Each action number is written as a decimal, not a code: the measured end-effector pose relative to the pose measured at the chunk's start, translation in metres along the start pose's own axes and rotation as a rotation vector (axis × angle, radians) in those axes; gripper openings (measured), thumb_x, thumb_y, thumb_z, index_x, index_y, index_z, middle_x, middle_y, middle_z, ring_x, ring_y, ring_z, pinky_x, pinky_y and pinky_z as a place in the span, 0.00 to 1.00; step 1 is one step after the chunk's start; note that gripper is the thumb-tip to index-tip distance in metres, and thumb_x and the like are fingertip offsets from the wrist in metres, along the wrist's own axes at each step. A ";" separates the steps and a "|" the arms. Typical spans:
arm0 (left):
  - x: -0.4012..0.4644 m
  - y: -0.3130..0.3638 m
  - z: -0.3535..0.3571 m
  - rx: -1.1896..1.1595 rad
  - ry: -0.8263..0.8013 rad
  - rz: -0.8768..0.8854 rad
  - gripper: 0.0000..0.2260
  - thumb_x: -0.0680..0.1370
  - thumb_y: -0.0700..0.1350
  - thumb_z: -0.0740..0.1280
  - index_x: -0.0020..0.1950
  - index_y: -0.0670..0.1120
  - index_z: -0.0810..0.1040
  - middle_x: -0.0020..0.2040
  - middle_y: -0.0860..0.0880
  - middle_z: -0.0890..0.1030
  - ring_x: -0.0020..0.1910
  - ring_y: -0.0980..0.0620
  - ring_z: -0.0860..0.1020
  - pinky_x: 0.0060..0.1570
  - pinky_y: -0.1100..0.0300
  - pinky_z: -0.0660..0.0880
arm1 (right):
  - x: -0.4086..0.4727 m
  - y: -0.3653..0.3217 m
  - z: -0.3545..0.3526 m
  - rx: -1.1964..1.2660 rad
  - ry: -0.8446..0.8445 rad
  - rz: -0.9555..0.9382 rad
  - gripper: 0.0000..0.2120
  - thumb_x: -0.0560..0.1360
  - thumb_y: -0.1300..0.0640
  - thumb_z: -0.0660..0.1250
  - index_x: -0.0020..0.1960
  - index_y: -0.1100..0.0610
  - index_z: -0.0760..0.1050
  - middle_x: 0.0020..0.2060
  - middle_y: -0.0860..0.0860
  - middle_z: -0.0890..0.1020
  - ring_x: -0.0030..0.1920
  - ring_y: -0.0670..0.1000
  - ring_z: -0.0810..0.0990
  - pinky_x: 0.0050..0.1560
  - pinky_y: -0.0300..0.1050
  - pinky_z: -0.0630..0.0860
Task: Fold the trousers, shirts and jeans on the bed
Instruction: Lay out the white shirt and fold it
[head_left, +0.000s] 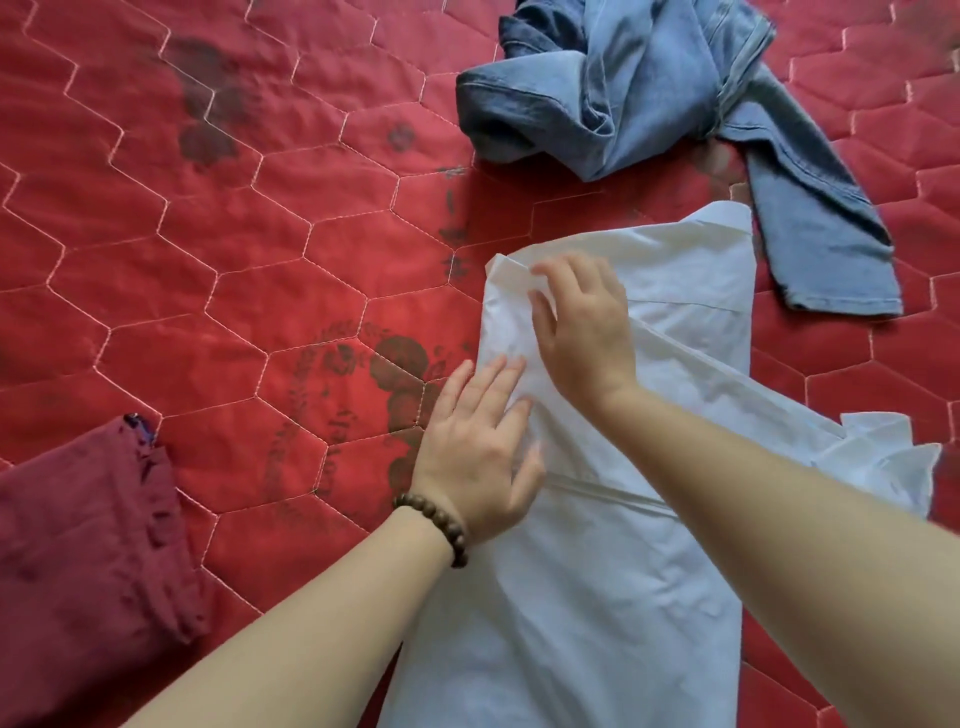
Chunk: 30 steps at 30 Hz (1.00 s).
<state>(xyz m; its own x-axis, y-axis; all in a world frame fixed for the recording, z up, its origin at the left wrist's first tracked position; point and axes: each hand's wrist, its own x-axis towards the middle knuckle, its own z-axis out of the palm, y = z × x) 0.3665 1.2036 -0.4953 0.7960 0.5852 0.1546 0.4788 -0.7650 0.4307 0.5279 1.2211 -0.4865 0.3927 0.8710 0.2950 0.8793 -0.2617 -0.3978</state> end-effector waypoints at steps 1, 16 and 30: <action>0.009 0.004 0.004 -0.018 0.015 -0.022 0.19 0.73 0.43 0.58 0.58 0.36 0.79 0.65 0.36 0.75 0.65 0.38 0.73 0.66 0.43 0.67 | -0.014 0.001 -0.002 -0.015 0.013 -0.044 0.09 0.73 0.64 0.65 0.53 0.63 0.78 0.50 0.58 0.80 0.50 0.62 0.77 0.53 0.54 0.71; 0.034 0.013 0.041 0.369 -0.385 -0.193 0.36 0.75 0.65 0.45 0.78 0.50 0.40 0.78 0.38 0.41 0.77 0.42 0.39 0.75 0.48 0.40 | -0.120 0.130 -0.063 -0.385 -0.426 0.173 0.28 0.78 0.44 0.42 0.76 0.51 0.49 0.77 0.50 0.52 0.77 0.49 0.47 0.74 0.64 0.40; 0.056 0.115 0.068 0.316 -0.218 -0.167 0.32 0.78 0.50 0.57 0.77 0.39 0.51 0.78 0.37 0.44 0.77 0.41 0.41 0.72 0.46 0.34 | -0.198 0.179 -0.156 -0.741 -0.333 0.427 0.25 0.77 0.61 0.61 0.72 0.67 0.64 0.73 0.61 0.64 0.76 0.62 0.55 0.71 0.68 0.40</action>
<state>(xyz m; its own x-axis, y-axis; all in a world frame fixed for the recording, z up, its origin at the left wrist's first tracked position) 0.4912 1.1302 -0.4976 0.7416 0.6633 -0.1004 0.6706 -0.7294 0.1350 0.6494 0.9366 -0.4805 0.7273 0.6837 -0.0600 0.6702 -0.6886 0.2770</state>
